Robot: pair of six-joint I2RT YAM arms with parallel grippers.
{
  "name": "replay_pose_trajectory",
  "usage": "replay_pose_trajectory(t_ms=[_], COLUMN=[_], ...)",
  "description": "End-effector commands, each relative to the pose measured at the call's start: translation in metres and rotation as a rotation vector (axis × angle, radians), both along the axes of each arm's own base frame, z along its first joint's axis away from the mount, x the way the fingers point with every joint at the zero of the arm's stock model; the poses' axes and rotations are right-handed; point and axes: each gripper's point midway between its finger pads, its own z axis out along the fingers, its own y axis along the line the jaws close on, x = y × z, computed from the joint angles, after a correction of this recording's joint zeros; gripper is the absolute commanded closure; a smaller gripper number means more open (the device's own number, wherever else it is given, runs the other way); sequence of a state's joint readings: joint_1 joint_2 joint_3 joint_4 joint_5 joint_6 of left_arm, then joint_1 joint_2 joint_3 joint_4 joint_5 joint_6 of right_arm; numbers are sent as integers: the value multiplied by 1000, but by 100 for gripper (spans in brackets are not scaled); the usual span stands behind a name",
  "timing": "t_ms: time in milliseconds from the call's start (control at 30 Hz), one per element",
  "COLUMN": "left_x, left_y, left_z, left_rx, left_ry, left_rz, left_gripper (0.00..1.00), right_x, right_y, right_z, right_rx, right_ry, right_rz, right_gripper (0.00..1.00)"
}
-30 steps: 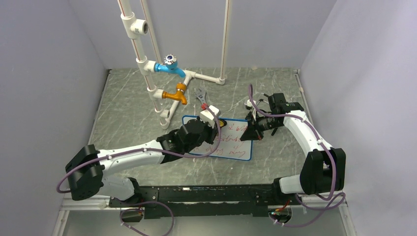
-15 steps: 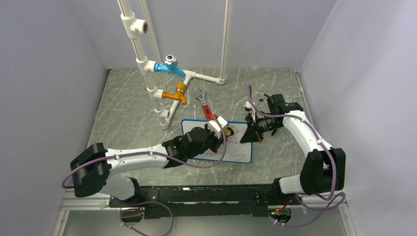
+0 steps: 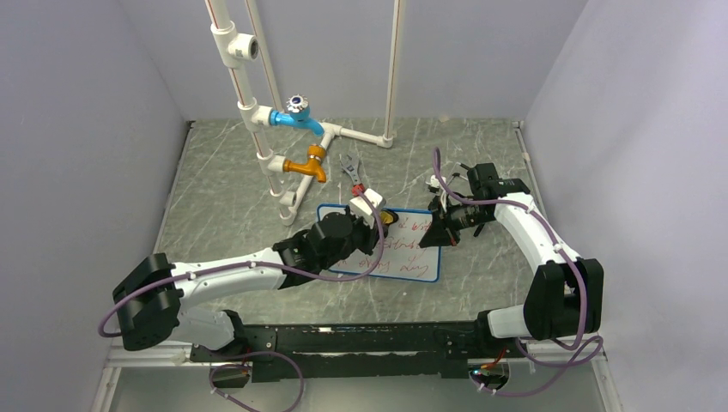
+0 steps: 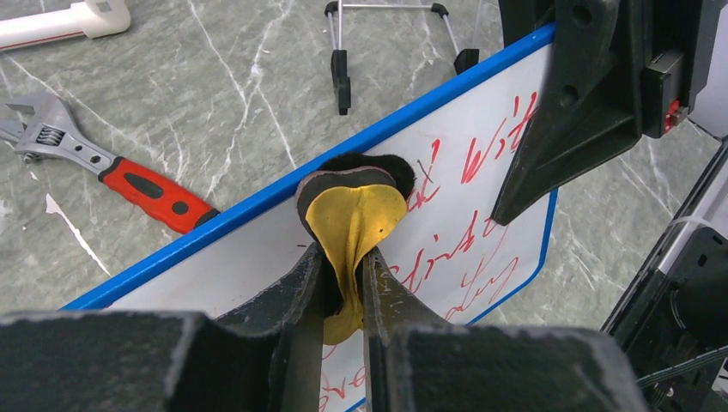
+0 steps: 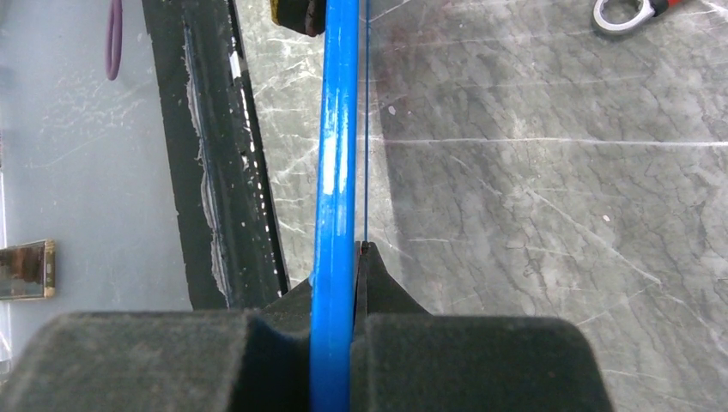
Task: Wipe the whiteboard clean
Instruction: Erase the center of the board with the whiteboard.
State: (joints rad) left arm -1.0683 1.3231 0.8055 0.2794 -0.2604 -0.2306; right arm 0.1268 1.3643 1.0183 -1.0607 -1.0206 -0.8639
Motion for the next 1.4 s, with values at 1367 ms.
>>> replay_pose_trajectory(t_ms=[1367], left_x=[13], left_y=[-23], left_z=[8], left_rx=[156], left_ry=[-22], left_rz=[314], left_gripper=[100], right_x=[-12], right_y=[-1], right_z=[-2], right_rx=[-20], right_ry=[8], right_rz=[33], right_gripper=[100])
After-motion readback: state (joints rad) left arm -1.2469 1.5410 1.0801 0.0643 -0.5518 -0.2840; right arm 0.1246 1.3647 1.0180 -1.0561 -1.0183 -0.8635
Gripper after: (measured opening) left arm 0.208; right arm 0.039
